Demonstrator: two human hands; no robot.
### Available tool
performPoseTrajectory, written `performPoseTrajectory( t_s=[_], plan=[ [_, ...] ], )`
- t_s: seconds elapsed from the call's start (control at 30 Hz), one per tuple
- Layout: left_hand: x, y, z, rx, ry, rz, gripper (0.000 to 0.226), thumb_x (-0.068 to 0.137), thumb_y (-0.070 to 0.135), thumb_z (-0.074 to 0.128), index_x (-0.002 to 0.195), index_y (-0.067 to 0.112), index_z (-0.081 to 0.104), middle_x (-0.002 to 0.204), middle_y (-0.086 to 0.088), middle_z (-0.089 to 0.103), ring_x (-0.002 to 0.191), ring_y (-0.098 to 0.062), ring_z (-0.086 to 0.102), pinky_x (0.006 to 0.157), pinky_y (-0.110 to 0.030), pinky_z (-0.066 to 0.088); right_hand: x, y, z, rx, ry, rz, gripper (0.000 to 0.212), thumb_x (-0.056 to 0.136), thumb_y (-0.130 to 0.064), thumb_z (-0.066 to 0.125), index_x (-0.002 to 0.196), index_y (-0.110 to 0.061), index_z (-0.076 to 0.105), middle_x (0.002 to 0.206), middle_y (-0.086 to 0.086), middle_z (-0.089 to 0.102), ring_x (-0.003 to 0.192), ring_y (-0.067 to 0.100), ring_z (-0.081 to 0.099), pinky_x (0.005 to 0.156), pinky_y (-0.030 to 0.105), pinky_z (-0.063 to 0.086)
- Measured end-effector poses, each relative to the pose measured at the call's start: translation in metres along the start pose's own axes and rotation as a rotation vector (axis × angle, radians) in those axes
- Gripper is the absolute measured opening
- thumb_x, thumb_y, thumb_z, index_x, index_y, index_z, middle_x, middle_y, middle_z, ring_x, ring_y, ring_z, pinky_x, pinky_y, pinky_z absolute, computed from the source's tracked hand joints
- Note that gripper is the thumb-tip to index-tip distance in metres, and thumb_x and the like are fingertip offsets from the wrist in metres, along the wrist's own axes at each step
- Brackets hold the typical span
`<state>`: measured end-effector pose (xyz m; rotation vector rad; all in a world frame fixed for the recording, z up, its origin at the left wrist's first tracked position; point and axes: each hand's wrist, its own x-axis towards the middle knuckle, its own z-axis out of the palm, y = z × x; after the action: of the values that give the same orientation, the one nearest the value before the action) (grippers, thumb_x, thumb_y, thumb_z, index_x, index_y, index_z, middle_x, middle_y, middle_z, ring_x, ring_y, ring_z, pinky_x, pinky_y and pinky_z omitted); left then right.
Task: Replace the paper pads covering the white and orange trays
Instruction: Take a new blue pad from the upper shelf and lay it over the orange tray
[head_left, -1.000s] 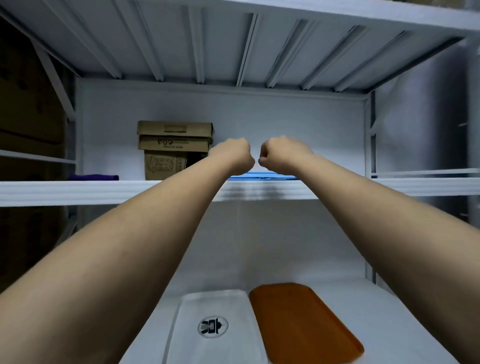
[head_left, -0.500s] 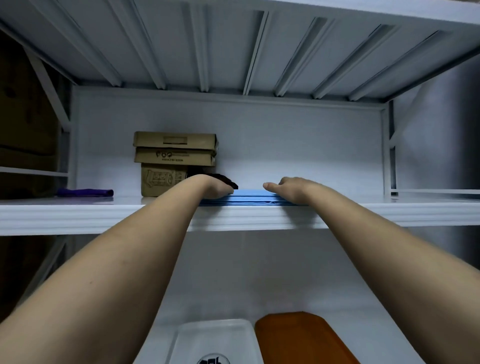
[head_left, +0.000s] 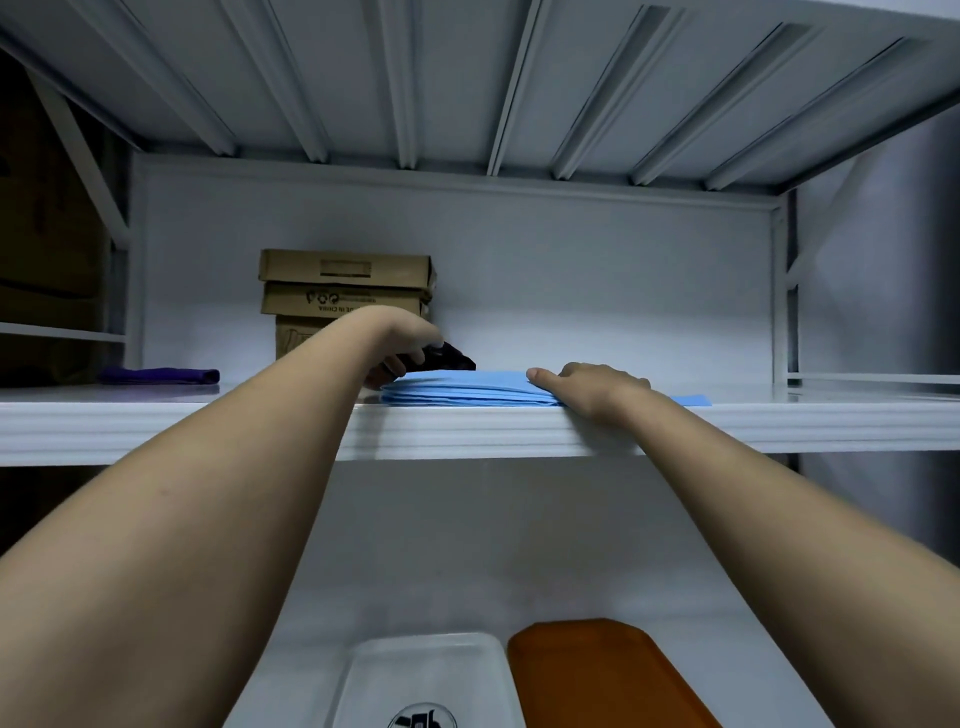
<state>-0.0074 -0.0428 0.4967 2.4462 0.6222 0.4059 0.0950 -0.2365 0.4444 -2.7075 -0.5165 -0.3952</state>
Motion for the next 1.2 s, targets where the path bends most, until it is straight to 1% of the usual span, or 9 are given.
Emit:
performPoseTrajectory(
  t_s=[0.17, 0.37, 0.5, 0.67, 0.77, 0.87, 1.0, 1.1, 1.2],
  plan=[
    [0.001, -0.006, 0.000, -0.373, 0.065, 0.025, 0.038, 0.093, 0.038, 0.047, 0.121, 0.012, 0.051, 0.116, -0.013, 0.049, 0.105, -0.026, 0.050, 0.087, -0.037, 0.047, -0.003, -0.001, 0.001, -0.011, 0.014, -0.005, 0.070, 0.090, -0.070, 0.019, 0.137, -0.024, 0.041, 0.142, 0.000, 0.045, 0.128, 0.026, 0.040, 0.104, 0.043, 0.026],
    [-0.002, -0.014, -0.006, -1.045, -0.056, -0.176, 0.038, 0.087, 0.027, 0.064, 0.107, 0.003, 0.043, 0.112, -0.018, 0.054, 0.090, -0.029, 0.063, 0.042, -0.033, 0.056, -0.004, 0.000, 0.005, 0.000, 0.089, -0.021, 0.070, 0.090, -0.071, 0.014, 0.127, -0.023, 0.048, 0.131, 0.002, 0.053, 0.119, 0.027, 0.046, 0.105, 0.045, 0.026],
    [-0.005, -0.018, 0.001, -1.018, -0.273, -0.138, 0.014, 0.091, 0.011, 0.055, 0.090, -0.003, 0.051, 0.082, -0.023, 0.068, 0.067, -0.032, 0.071, 0.054, -0.027, 0.058, -0.010, 0.002, 0.011, 0.140, 0.288, -0.183, 0.060, 0.091, -0.070, 0.015, 0.097, -0.023, 0.052, 0.101, -0.001, 0.060, 0.100, 0.023, 0.053, 0.096, 0.042, 0.032],
    [-0.017, -0.009, 0.004, -1.045, -0.303, -0.049, 0.010, 0.095, 0.000, 0.036, 0.100, -0.003, 0.043, 0.074, -0.023, 0.070, 0.055, -0.023, 0.071, 0.041, -0.016, 0.052, -0.026, -0.001, 0.014, 0.132, 0.501, -0.476, 0.056, 0.086, -0.069, 0.039, 0.123, -0.029, 0.053, 0.127, -0.011, 0.058, 0.109, 0.015, 0.055, 0.096, 0.034, 0.033],
    [-0.028, -0.003, 0.006, -1.113, -0.169, 0.081, 0.011, 0.093, 0.004, 0.038, 0.103, 0.004, 0.044, 0.079, -0.018, 0.069, 0.053, -0.018, 0.070, 0.037, -0.015, 0.047, -0.024, -0.006, 0.014, -0.012, 0.623, -0.503, 0.036, 0.091, -0.037, 0.050, 0.126, -0.029, 0.052, 0.122, -0.006, 0.061, 0.102, 0.022, 0.057, 0.087, 0.034, 0.038],
    [-0.038, -0.003, 0.013, -1.263, -0.112, 0.249, 0.014, 0.093, 0.023, 0.047, 0.099, 0.011, 0.049, 0.099, -0.012, 0.068, 0.081, -0.022, 0.072, 0.065, -0.025, 0.056, -0.022, -0.009, 0.014, -0.036, 0.845, -0.389, 0.038, 0.088, -0.010, 0.047, 0.122, -0.023, 0.059, 0.108, 0.006, 0.068, 0.085, 0.036, 0.061, 0.067, 0.035, 0.038],
    [-0.057, 0.000, 0.034, -1.368, -0.251, 0.403, 0.061, 0.083, 0.058, 0.055, 0.126, 0.015, 0.052, 0.120, -0.008, 0.062, 0.113, -0.028, 0.057, 0.095, -0.044, 0.048, -0.036, -0.025, 0.010, -0.025, 1.040, -0.372, 0.040, 0.072, 0.000, 0.054, 0.104, -0.018, 0.070, 0.076, 0.006, 0.069, 0.055, 0.032, 0.060, 0.050, 0.028, 0.036],
    [-0.069, 0.011, 0.055, -1.399, -0.234, 0.445, 0.047, 0.081, 0.054, 0.061, 0.102, 0.013, 0.054, 0.088, -0.006, 0.061, 0.087, -0.022, 0.062, 0.076, -0.036, 0.052, -0.055, -0.043, 0.018, -0.062, 1.138, -0.455, 0.037, 0.069, -0.012, 0.047, 0.096, -0.018, 0.072, 0.071, -0.001, 0.069, 0.053, 0.025, 0.063, 0.046, 0.023, 0.041],
    [-0.080, 0.015, 0.072, -1.459, 0.017, 0.400, 0.021, 0.092, 0.023, 0.057, 0.077, 0.012, 0.048, 0.068, -0.006, 0.049, 0.065, -0.019, 0.053, 0.062, -0.028, 0.044, -0.078, -0.052, 0.040, -0.003, 1.016, -0.600, 0.044, 0.074, -0.022, 0.040, 0.108, -0.014, 0.067, 0.096, 0.000, 0.071, 0.082, 0.022, 0.068, 0.061, 0.030, 0.045]
  ],
)
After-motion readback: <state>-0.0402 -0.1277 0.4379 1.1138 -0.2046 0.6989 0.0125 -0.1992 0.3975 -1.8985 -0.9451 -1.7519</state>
